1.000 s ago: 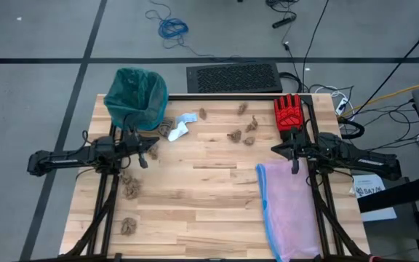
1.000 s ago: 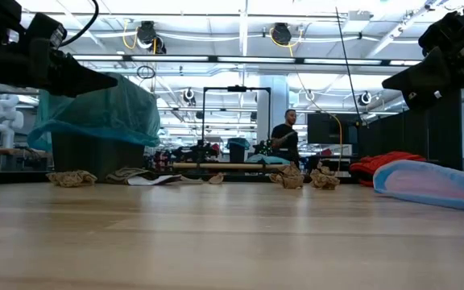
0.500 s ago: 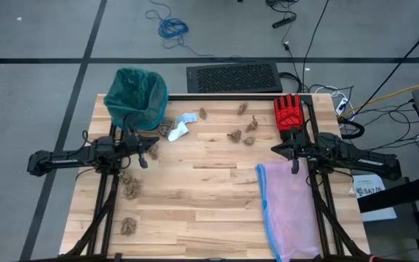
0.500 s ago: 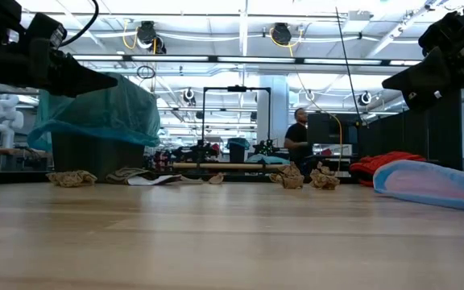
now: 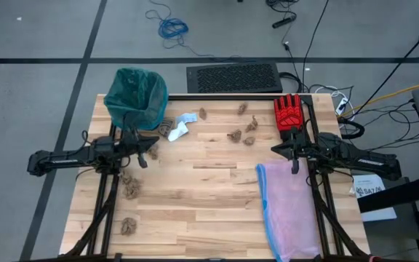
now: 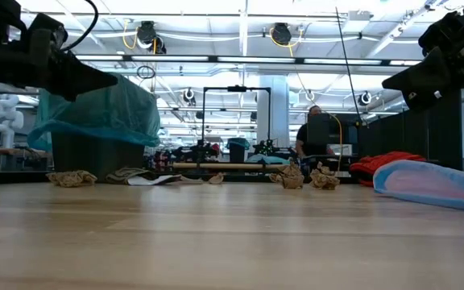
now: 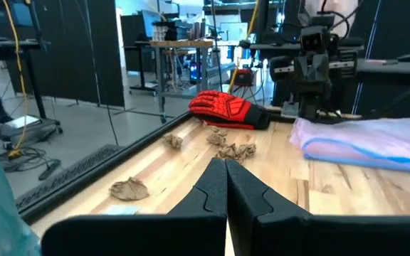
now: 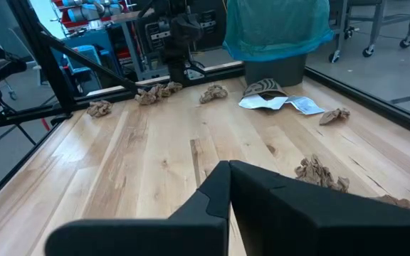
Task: Place trash/remove bag and relplace
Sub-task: Put the brown paper into the black trash bin
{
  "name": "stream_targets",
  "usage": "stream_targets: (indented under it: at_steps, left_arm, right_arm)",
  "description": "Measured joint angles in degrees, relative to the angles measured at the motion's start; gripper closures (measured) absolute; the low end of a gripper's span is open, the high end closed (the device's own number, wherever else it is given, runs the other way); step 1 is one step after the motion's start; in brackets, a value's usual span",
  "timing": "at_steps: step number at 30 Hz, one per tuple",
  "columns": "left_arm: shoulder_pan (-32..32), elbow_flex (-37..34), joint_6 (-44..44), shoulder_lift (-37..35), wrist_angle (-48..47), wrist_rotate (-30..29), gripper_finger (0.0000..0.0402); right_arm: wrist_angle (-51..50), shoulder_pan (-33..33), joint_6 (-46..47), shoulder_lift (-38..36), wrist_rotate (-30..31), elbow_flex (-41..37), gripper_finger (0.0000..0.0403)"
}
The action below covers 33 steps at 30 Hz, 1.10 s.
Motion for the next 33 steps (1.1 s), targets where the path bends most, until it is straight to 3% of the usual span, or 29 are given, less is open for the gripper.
stream_targets:
  at_steps: [3,7,11,17,19,22,29,33]
  left_arm:
    - [-0.04,-0.01,-0.12,-0.01,5.10,3.00,0.0401]
    - [-0.05,0.28,4.62,-0.02,14.05,17.55,0.0401]
    - [-0.17,4.46,6.45,0.46,16.49,24.03,0.0401]
    - [-0.17,11.41,14.48,8.74,18.84,33.68,0.0401]
    - [-0.17,14.72,16.39,12.91,16.65,33.48,0.0401]
    - [-0.17,20.85,16.06,18.89,3.85,29.64,0.0401]
    - [-0.15,35.73,7.38,34.82,-21.78,16.27,0.0401]
    - [-0.15,40.10,1.96,43.23,-31.95,12.98,0.0401]
  right_arm:
    - [-0.01,0.00,0.00,0.01,0.00,-0.01,0.0403]
    - [0.01,0.01,0.00,-0.01,0.01,0.00,0.0403]
    - [0.01,0.00,0.00,0.01,0.00,0.00,0.0403]
    - [0.00,-0.01,0.00,0.01,-0.02,-0.01,0.0403]
    - [0.01,0.00,0.00,0.00,-0.02,-0.01,0.0403]
    - [0.01,0.01,0.00,0.01,0.01,0.00,0.0403]
    - [0.01,0.01,0.00,0.01,-0.02,-0.02,0.0403]
    - [0.01,0.01,0.00,0.01,0.01,0.00,0.0403]
